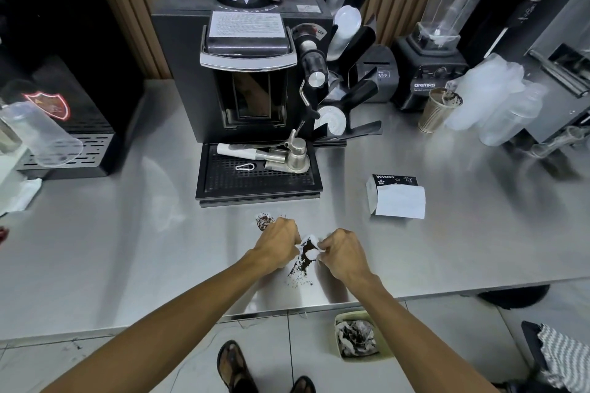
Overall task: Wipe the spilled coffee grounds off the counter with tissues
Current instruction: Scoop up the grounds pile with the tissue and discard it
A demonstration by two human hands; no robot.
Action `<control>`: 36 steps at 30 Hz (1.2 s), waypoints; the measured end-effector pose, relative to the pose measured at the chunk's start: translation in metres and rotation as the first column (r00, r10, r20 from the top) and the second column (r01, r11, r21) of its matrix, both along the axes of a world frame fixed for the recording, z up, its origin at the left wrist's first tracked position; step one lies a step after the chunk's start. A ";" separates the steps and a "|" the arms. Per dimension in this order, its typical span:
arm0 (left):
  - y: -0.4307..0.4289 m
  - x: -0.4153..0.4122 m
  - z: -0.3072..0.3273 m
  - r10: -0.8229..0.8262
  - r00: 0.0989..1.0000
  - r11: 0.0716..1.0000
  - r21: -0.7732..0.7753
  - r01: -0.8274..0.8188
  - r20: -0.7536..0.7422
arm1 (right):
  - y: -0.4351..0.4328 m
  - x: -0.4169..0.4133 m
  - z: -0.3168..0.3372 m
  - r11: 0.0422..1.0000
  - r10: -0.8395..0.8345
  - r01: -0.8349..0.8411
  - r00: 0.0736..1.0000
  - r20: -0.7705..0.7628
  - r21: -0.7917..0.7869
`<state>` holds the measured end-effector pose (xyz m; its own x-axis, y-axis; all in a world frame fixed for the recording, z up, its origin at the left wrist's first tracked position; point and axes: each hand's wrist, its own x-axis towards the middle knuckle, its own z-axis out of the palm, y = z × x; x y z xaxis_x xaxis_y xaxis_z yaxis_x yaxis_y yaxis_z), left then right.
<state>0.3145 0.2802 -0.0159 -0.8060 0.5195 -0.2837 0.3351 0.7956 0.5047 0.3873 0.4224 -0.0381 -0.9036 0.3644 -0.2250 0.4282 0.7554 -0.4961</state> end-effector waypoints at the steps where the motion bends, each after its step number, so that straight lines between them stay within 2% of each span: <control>1: 0.000 0.000 -0.002 0.008 1.000 1.000 0.010 -0.008 0.001 | -0.001 -0.001 0.001 1.000 -0.012 0.012 1.000 0.002 -0.006; 9: 0.000 0.005 -0.001 -0.005 1.000 0.998 0.069 0.005 0.010 | -0.007 -0.006 0.004 0.993 -0.106 0.108 0.994 0.037 -0.050; 12: 0.002 0.003 0.003 -0.047 0.999 0.998 0.042 0.047 0.011 | -0.007 -0.007 0.001 0.989 -0.129 0.131 0.991 0.037 -0.067; 21: 0.006 -0.004 0.007 -0.080 0.989 0.995 0.076 0.071 0.120 | -0.009 -0.009 -0.003 0.988 -0.136 0.138 0.990 0.026 -0.070; 27: 0.008 -0.011 0.011 -0.036 0.968 0.999 0.046 0.025 0.247 | -0.006 -0.009 -0.005 0.991 -0.055 0.058 0.998 0.030 -0.118; 32: 0.007 -0.014 0.012 0.026 0.957 0.998 0.040 -0.040 0.291 | -0.004 -0.005 0.002 0.987 0.013 -0.009 1.000 0.024 -0.160; 36: 0.007 -0.015 0.012 0.050 0.948 0.996 0.059 -0.072 0.316 | -0.005 -0.003 0.005 0.991 0.076 -0.078 0.997 -0.030 -0.108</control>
<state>0.2995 0.2869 -0.0043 -0.7128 0.4996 -0.4922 0.1031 0.7688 0.6311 0.3840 0.4172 -0.0332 -0.9341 0.2682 -0.2355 0.3566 0.7264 -0.5876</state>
